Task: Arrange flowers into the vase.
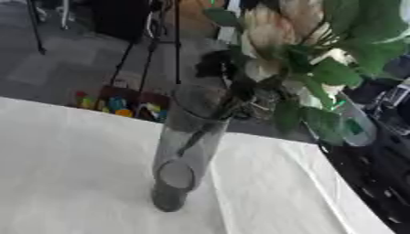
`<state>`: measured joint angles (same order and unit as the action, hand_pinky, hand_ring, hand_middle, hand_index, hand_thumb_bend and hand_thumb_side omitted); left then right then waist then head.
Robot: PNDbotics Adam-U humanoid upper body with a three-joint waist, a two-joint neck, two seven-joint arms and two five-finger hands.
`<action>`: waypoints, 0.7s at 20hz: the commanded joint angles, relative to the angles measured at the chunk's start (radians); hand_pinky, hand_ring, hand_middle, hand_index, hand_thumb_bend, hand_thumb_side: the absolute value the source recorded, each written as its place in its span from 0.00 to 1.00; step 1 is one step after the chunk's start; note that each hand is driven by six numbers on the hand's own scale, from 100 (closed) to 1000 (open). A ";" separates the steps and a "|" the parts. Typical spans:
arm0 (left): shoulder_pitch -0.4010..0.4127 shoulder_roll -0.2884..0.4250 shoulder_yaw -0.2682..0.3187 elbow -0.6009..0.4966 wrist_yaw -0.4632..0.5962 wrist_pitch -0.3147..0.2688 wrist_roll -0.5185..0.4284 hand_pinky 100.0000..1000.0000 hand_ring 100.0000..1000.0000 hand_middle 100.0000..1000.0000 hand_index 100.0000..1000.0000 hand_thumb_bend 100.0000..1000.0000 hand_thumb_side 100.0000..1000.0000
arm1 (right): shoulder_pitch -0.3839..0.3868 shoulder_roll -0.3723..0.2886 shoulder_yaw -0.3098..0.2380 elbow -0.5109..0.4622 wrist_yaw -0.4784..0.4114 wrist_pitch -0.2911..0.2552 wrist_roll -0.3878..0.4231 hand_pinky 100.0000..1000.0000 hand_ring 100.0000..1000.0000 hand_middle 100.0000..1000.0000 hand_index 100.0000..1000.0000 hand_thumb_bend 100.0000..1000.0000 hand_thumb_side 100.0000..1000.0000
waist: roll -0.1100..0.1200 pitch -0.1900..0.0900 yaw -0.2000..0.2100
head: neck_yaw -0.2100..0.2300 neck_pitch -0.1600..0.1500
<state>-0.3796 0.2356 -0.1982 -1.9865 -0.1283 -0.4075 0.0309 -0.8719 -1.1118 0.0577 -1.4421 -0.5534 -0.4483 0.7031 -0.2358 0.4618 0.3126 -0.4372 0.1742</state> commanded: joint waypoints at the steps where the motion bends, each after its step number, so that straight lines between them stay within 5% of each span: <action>1: -0.007 -0.004 0.003 -0.013 0.002 0.004 -0.001 0.65 1.00 0.97 0.97 0.00 1.00 | -0.020 -0.030 -0.024 0.009 0.020 -0.161 0.157 1.00 1.00 0.82 0.97 0.00 0.58 | 0.010 -0.019 -0.008 | 0.001 -0.011; 14: -0.008 -0.011 0.005 -0.013 0.005 0.014 -0.003 0.65 1.00 0.98 0.97 0.00 1.00 | -0.028 -0.031 -0.025 0.020 0.154 -0.295 0.204 1.00 1.00 0.89 0.99 0.00 0.54 | 0.010 -0.018 -0.026 | 0.004 -0.015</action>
<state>-0.3798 0.2274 -0.1981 -1.9865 -0.1277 -0.3963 0.0280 -0.8824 -1.1116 0.0443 -1.4240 -0.4141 -0.4891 0.6625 -0.2358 0.4651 0.2896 -0.4330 0.1733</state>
